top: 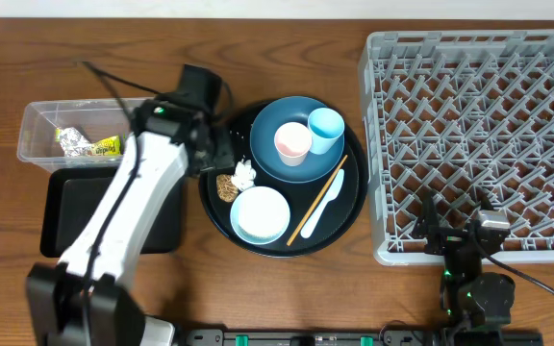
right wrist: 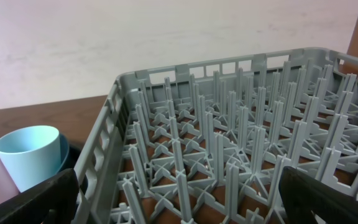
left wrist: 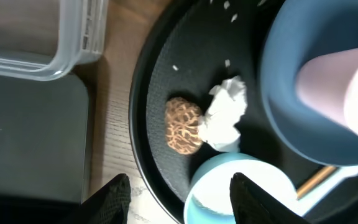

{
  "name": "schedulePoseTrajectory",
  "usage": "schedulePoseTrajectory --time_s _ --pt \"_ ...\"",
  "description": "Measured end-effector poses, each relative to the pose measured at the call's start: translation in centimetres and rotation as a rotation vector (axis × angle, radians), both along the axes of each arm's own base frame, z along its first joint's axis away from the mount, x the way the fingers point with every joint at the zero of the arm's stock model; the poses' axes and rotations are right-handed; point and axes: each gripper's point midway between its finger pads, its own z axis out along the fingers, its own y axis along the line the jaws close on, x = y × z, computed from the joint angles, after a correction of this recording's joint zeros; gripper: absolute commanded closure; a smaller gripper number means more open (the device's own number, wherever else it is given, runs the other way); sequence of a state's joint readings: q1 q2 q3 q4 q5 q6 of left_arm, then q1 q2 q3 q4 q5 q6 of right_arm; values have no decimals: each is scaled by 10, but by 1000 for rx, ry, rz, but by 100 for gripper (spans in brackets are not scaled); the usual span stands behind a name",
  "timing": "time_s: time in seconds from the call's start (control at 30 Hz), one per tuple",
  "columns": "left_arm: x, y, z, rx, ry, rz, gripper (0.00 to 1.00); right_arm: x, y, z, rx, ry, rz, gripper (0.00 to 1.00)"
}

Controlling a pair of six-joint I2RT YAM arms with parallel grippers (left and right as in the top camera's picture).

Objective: Sort waste into correct bins and load items into the dishwasher rack
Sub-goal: 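Move the left gripper to the white tissue on the tray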

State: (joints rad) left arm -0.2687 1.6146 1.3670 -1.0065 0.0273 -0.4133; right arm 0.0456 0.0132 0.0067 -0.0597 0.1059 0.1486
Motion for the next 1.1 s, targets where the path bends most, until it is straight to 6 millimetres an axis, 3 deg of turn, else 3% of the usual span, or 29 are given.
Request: schedulePoseTrajectory --time_s 0.2,0.57,0.77,1.1 --pt "1 2 -21 40 60 -45 47 0 0 0 0 0 0 1" --pt "0 3 -25 58 70 -85 42 0 0 0 0 0 0 1" --pt "-3 4 -37 60 80 -92 43 0 0 0 0 0 0 1" --pt "4 -13 -50 -34 42 -117 41 0 0 0 0 0 0 1"
